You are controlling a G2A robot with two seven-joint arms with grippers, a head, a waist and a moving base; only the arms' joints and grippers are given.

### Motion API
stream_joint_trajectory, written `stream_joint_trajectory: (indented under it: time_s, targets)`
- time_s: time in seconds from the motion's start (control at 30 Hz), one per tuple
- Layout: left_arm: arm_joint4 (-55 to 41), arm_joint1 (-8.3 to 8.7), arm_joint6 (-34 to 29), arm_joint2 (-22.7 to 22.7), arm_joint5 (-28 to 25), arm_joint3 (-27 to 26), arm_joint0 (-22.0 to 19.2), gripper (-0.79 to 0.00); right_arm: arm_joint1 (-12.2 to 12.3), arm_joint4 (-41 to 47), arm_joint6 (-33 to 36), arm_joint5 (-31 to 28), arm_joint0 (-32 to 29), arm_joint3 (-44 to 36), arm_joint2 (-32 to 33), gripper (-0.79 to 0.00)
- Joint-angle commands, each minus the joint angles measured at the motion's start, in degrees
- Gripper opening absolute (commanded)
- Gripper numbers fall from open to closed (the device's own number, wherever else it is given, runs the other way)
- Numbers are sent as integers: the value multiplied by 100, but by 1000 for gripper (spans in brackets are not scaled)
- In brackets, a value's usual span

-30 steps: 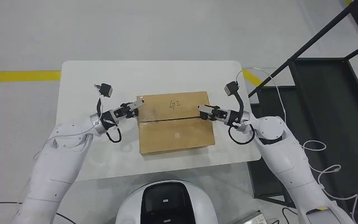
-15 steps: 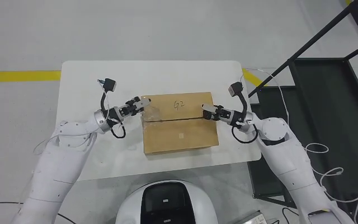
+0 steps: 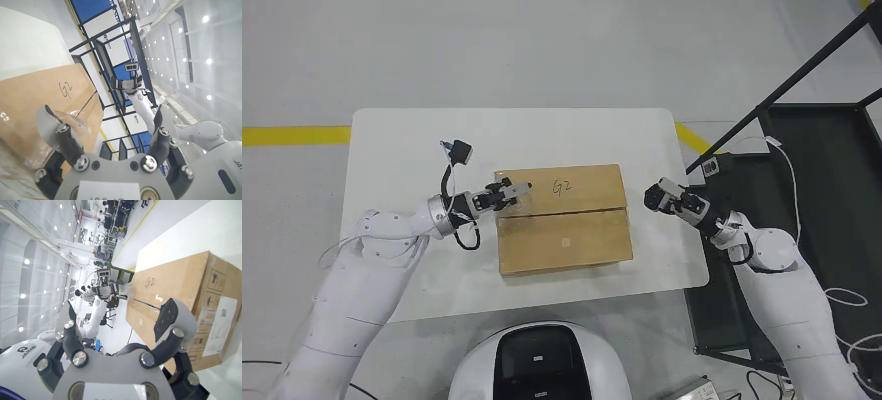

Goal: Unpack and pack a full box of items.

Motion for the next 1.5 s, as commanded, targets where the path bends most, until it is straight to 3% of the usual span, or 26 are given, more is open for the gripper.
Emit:
stream_joint_trajectory:
  time_s: [0.0,0.27,0.57,0.97,1.17,1.47]
  targets:
    - [26,-45,-23,188,84,54,-106,0,12,150,23,-63,-165,19,176,0]
    - [254,-230,28,798,189,275,-467,0,15,414,115,-192,-388,159,365,0]
    - [297,-487,494,1298,309,442,-928,0,-8,376,0,-299,-427,334,358,0]
    - [428,-879,656,2036,456,1219,-1424,0,-21,449,-62,-377,-604,385,497,0]
    - [252,-895,587,1876,139,1218,-1392,0,-37,377,-102,-336,-562,332,438,0]
    - [94,-631,251,1037,-104,543,-876,0,-56,239,-128,-272,-454,264,338,0]
